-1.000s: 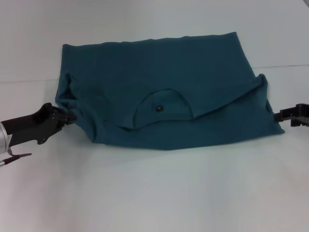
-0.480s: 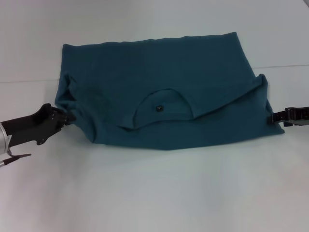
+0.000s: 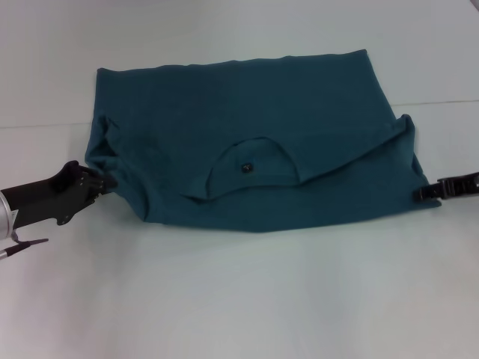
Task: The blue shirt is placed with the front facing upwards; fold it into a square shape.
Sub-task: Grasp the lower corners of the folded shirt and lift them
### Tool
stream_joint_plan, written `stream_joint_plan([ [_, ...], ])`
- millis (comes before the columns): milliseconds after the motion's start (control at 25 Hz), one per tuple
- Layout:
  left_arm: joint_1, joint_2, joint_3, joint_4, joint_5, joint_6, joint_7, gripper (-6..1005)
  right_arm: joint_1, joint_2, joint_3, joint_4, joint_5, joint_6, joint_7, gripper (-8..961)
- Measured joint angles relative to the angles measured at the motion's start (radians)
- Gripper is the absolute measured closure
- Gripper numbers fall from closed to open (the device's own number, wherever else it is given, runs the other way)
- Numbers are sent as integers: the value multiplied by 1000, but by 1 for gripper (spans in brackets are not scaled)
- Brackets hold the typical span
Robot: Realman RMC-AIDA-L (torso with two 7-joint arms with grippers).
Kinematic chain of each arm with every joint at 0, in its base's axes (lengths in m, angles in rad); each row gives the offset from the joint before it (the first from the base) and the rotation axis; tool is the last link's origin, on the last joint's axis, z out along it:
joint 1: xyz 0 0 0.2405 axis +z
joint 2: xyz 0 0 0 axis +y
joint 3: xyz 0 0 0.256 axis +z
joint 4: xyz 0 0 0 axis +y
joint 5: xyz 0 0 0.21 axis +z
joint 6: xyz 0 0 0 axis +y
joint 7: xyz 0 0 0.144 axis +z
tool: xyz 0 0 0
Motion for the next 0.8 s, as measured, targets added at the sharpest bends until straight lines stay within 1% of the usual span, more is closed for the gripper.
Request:
stream_joint_plan([
  [200,0,-1,0,0,-1,0,0,956,9,23,-3,-2,-56,33,-2,318],
  [360,0,-2,0,0,-1,2,0,956,8,32,9,-25,-25,24,-16,317],
  [440,1,-2,0,0,-1,4,0,956,4,33,10,-36,-13,15,-17,317],
  [680,2,-2,-10,0,-1,5,0,956,4,24,11,-32,-13,-3,-18,312],
  [800,3,-2,-10,0,-1,5,0,956,2,23,11,-37,-13,-4,-12,271],
])
